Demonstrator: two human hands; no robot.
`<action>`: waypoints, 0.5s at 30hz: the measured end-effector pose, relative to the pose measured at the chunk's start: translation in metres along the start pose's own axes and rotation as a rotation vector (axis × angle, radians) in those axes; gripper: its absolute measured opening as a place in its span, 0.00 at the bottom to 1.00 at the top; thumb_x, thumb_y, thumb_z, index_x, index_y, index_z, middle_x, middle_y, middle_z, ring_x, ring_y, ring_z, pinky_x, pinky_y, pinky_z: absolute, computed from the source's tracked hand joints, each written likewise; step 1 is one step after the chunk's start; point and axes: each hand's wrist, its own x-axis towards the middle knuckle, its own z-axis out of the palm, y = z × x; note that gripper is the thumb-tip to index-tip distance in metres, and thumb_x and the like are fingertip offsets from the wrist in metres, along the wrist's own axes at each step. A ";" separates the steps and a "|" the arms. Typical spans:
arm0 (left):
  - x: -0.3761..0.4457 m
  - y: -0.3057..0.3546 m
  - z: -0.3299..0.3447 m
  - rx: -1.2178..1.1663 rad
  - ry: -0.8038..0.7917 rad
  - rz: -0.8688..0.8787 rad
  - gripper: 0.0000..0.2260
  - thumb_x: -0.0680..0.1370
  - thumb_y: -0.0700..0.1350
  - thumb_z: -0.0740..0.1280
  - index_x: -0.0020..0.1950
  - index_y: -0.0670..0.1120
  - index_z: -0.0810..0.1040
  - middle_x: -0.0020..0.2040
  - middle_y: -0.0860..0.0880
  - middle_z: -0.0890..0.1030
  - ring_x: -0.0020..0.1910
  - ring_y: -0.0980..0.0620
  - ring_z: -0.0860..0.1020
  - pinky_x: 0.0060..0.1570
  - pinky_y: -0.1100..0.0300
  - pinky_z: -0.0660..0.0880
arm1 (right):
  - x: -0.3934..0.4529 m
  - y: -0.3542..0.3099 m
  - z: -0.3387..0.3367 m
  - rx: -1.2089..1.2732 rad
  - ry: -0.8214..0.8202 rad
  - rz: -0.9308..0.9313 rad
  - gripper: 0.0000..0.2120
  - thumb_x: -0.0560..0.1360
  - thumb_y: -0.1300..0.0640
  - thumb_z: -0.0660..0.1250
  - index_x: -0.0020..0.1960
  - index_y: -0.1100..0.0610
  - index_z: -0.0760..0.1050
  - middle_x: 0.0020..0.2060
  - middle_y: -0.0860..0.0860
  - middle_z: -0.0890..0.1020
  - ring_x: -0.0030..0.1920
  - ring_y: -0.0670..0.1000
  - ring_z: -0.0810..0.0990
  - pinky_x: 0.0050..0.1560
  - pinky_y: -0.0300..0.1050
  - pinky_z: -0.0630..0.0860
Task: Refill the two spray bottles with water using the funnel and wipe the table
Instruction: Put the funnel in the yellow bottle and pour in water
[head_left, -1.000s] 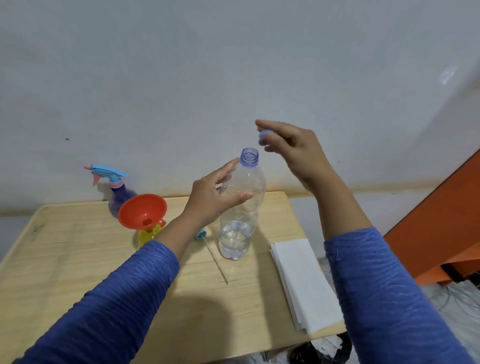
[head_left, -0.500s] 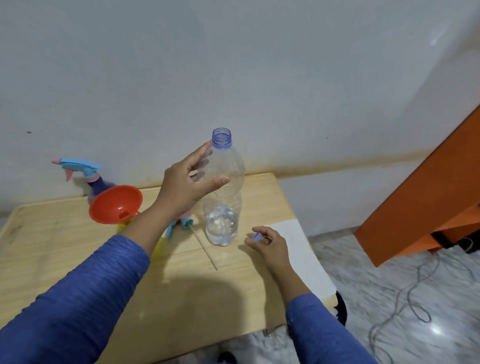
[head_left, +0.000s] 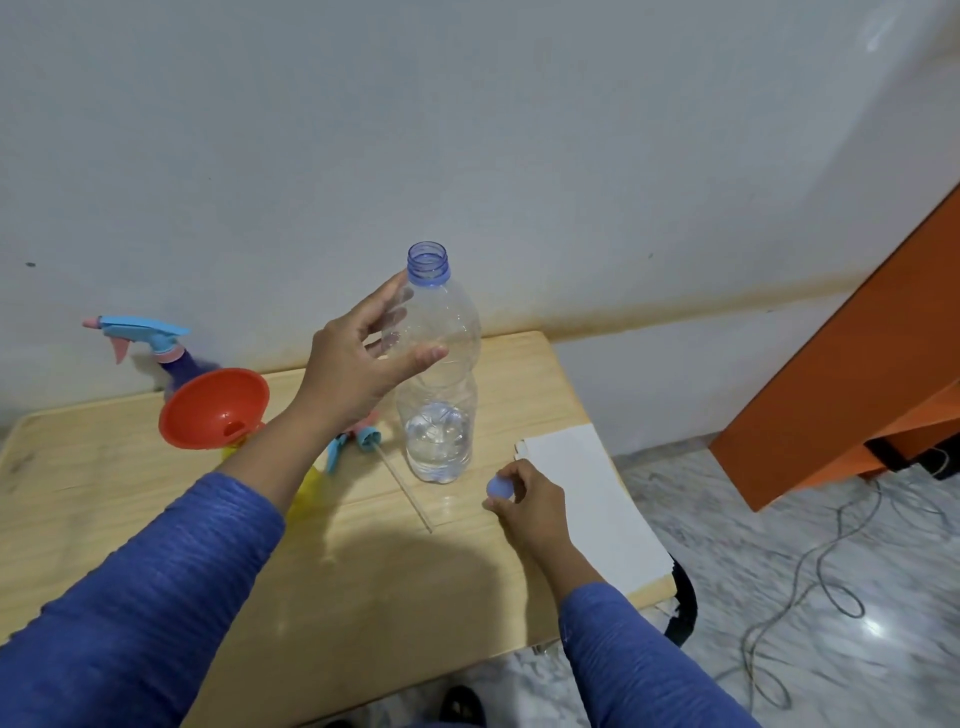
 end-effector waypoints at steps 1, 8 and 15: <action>0.000 0.000 0.000 -0.001 -0.001 0.002 0.38 0.64 0.54 0.74 0.72 0.54 0.66 0.66 0.54 0.74 0.64 0.60 0.72 0.62 0.63 0.71 | -0.001 0.000 0.000 -0.012 -0.011 -0.006 0.14 0.67 0.62 0.74 0.49 0.56 0.74 0.43 0.47 0.78 0.42 0.46 0.74 0.40 0.28 0.68; -0.002 0.001 0.001 -0.028 0.005 0.003 0.38 0.63 0.54 0.74 0.72 0.55 0.66 0.66 0.55 0.74 0.64 0.61 0.72 0.62 0.64 0.71 | -0.002 -0.052 -0.011 0.176 0.118 -0.260 0.34 0.68 0.51 0.74 0.70 0.50 0.64 0.65 0.46 0.72 0.64 0.44 0.71 0.60 0.27 0.67; -0.004 0.000 0.003 -0.114 -0.019 -0.006 0.38 0.62 0.52 0.75 0.71 0.58 0.65 0.66 0.56 0.73 0.65 0.62 0.70 0.65 0.61 0.69 | 0.003 -0.138 -0.007 0.254 0.071 -0.641 0.54 0.60 0.45 0.77 0.68 0.26 0.41 0.68 0.44 0.64 0.68 0.46 0.68 0.66 0.37 0.66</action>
